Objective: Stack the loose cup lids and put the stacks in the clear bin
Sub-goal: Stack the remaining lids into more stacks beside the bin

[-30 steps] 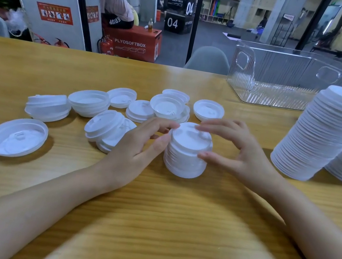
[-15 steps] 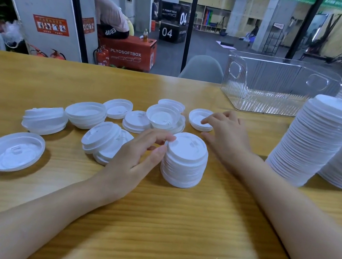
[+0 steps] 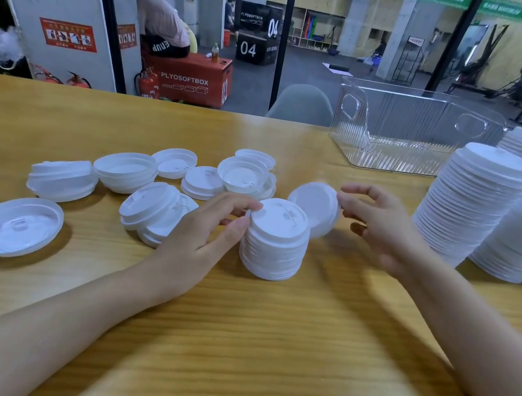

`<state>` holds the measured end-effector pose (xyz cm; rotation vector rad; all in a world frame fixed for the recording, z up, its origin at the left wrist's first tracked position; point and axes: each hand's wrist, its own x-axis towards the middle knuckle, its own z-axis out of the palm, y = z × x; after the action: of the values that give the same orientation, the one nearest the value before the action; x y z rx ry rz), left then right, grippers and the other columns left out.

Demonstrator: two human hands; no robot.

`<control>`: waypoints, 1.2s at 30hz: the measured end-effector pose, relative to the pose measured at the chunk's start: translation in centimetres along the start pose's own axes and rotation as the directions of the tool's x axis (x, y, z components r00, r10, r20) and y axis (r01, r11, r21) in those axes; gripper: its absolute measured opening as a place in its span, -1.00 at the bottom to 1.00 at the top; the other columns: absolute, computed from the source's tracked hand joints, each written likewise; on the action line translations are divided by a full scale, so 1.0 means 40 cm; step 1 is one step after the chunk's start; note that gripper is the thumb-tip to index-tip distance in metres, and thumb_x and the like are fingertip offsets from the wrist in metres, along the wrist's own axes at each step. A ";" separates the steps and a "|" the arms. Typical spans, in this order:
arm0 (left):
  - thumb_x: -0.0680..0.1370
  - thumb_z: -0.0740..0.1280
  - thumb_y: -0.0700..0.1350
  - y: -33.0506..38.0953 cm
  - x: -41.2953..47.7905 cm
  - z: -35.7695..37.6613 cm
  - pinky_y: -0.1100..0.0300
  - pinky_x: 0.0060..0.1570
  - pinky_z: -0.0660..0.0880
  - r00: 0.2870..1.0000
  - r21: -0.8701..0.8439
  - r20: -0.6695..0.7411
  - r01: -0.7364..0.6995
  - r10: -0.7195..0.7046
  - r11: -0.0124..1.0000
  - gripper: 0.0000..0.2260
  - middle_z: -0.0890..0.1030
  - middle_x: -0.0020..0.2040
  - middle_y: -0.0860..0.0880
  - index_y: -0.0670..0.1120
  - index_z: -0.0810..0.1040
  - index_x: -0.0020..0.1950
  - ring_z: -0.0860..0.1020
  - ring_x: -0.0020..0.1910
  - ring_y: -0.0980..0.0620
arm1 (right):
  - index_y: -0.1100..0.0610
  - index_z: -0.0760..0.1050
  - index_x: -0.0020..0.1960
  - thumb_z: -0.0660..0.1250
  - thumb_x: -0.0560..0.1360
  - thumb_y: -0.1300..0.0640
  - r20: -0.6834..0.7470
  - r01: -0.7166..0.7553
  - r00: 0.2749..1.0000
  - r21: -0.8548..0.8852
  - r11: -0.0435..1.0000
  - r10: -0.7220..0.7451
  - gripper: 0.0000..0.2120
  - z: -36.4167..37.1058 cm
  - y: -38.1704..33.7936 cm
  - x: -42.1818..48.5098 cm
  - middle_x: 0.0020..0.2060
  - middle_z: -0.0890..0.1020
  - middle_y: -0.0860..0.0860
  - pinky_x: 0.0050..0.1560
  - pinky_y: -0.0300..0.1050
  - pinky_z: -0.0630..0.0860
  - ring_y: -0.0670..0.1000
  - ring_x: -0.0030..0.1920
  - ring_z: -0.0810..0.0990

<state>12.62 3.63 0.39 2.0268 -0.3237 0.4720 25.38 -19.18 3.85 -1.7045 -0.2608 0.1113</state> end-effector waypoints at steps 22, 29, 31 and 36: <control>0.57 0.14 0.12 -0.002 0.000 0.002 0.38 0.18 0.38 1.000 0.002 -0.004 -0.010 0.010 1.000 -0.65 0.54 0.18 0.19 0.05 0.50 0.28 0.49 0.23 0.16 | -0.24 0.47 0.29 0.34 0.32 -0.35 0.215 0.298 0.954 -0.739 0.604 -0.208 -0.44 -0.033 0.088 -0.007 0.22 0.55 -0.13 0.37 0.18 0.30 0.00 0.36 0.30; 0.58 0.14 0.12 -0.002 -0.001 0.003 0.39 0.19 0.37 1.000 -0.003 -0.003 -0.012 0.012 1.000 -0.66 0.54 0.18 0.18 0.04 0.50 0.27 0.49 0.25 0.15 | -0.09 0.60 0.19 0.48 0.45 -0.06 -0.002 0.256 0.956 -0.478 0.840 -0.292 -0.68 -0.026 0.060 -0.012 0.07 0.62 -0.14 0.01 -0.27 0.41 -0.04 0.12 0.54; 0.58 0.14 0.12 -0.002 0.000 0.004 0.38 0.19 0.38 1.000 -0.007 -0.002 -0.010 0.010 1.000 -0.66 0.55 0.18 0.19 0.06 0.49 0.28 0.49 0.25 0.14 | -0.11 0.62 0.17 0.51 0.44 -0.05 0.007 0.302 0.948 -0.340 0.891 -0.319 -0.69 -0.017 0.033 -0.032 0.06 0.64 -0.13 0.13 -0.09 0.49 -0.04 0.12 0.56; 0.54 0.16 0.18 -0.005 0.000 0.002 0.31 0.23 0.41 0.999 -0.049 -0.032 0.028 -0.030 0.998 -0.55 0.50 0.28 0.18 0.10 0.33 0.41 0.48 0.28 0.18 | -0.20 0.60 0.13 0.43 0.31 -0.24 0.241 0.482 0.871 -0.253 0.839 -0.428 -0.60 0.022 -0.012 -0.088 0.09 0.65 -0.27 0.16 -0.21 0.41 -0.12 0.17 0.56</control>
<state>12.71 3.67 0.20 1.9723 -0.2828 0.4748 21.73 -19.10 3.91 -1.8932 -0.8509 -0.1441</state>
